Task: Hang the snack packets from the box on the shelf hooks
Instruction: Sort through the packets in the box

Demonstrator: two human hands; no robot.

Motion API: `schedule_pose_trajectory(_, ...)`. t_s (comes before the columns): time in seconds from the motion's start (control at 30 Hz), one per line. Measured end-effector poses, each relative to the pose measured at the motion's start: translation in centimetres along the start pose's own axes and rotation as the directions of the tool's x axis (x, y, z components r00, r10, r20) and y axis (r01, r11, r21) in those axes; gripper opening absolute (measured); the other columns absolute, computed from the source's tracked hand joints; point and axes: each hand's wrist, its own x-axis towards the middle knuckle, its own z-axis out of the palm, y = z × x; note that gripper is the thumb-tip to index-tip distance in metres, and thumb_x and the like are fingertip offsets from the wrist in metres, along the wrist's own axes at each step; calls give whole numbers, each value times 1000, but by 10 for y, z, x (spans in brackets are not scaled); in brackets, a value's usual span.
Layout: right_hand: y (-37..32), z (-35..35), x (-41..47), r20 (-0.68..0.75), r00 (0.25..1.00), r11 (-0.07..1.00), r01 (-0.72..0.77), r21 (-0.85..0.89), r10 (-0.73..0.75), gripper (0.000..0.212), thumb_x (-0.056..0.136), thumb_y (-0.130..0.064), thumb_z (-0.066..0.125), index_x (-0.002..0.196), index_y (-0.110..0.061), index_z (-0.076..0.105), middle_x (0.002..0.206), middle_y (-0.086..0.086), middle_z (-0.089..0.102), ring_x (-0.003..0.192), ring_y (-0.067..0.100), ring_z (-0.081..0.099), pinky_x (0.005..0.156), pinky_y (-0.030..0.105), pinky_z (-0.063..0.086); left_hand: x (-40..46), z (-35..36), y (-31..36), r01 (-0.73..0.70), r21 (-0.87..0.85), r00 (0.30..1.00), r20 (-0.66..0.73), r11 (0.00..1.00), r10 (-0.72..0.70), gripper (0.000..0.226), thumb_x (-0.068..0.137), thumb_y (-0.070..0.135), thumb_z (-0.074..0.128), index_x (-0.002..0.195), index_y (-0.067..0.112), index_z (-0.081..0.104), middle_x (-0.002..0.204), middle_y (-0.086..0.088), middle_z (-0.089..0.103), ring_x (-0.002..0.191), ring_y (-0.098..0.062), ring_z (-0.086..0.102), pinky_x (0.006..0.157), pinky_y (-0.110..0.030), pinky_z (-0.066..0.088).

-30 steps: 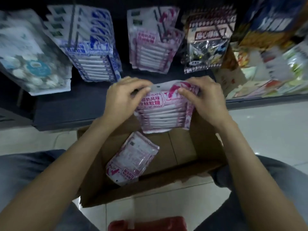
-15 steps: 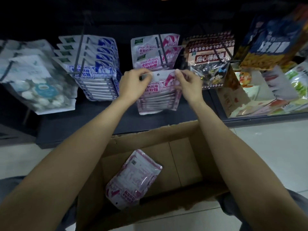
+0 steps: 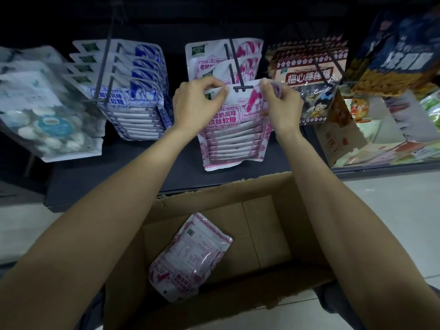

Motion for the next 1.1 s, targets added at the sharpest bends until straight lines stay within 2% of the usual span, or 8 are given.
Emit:
schedule_pose_trajectory(0.27,13,11,10,88,996,999,-8,-44,12,22,97,-11,52,118,-5,56,101,1,61,88,13,65,83,32,57,13,15,-13,-53,166,994,-87,985,68,23,91,42,57,106,27,68,111,13,68,102,-6,61,74,-20,42)
schedule_pose_trajectory(0.47,49,15,-7,207,978,996,-54,71,39,95,84,-1,62,152,-18,-2,157,12,2,146,29,12,117,48,24,-7,15,-37,-228,233,926,-249,945,284,37,84,2,56,117,16,63,118,-1,61,108,-14,50,89,-13,35)
schedule_pose_trajectory(0.53,49,15,-26,181,982,999,-50,7,47,87,88,-5,60,152,-16,3,157,10,6,146,26,11,117,47,23,-25,5,-40,-238,198,913,-287,951,289,36,85,1,54,119,11,62,122,-4,58,113,-16,46,99,-17,32)
schedule_pose_trajectory(0.63,53,10,-74,181,983,1000,3,24,-7,51,93,-3,54,141,-13,40,134,6,51,125,15,48,107,30,39,-75,-13,-56,-211,179,949,-199,961,245,28,87,5,54,114,8,61,117,-6,60,108,-24,53,99,-23,34)
schedule_pose_trajectory(0.73,77,14,-129,376,926,990,73,-121,-23,24,92,-3,56,112,-13,64,96,-5,69,92,7,65,87,20,50,-129,-30,-90,-126,282,985,146,951,87,24,92,21,56,114,15,62,112,-5,63,102,-28,56,88,-37,42)
schedule_pose_trajectory(0.83,114,33,-170,583,798,926,90,-367,153,18,92,-11,59,105,-15,70,99,-1,72,90,11,66,83,24,51,-168,-42,-120,-3,426,886,421,905,-195,34,92,38,57,122,21,62,118,-6,62,109,-29,54,90,-39,41)
schedule_pose_trajectory(0.97,157,59,-196,655,624,802,75,-592,425,23,92,-14,54,110,-9,68,107,7,68,99,23,63,83,29,49,-198,-50,-138,33,478,853,444,877,-274,28,94,30,56,120,23,63,123,-1,60,113,-25,53,96,-39,33)
schedule_pose_trajectory(1.1,207,81,-213,630,583,711,124,-693,513,40,89,-22,58,129,-16,56,119,14,60,108,33,59,91,35,48,-204,-44,-151,53,510,901,347,859,-262,38,88,26,63,125,20,56,120,-5,63,113,-27,54,98,-41,35)
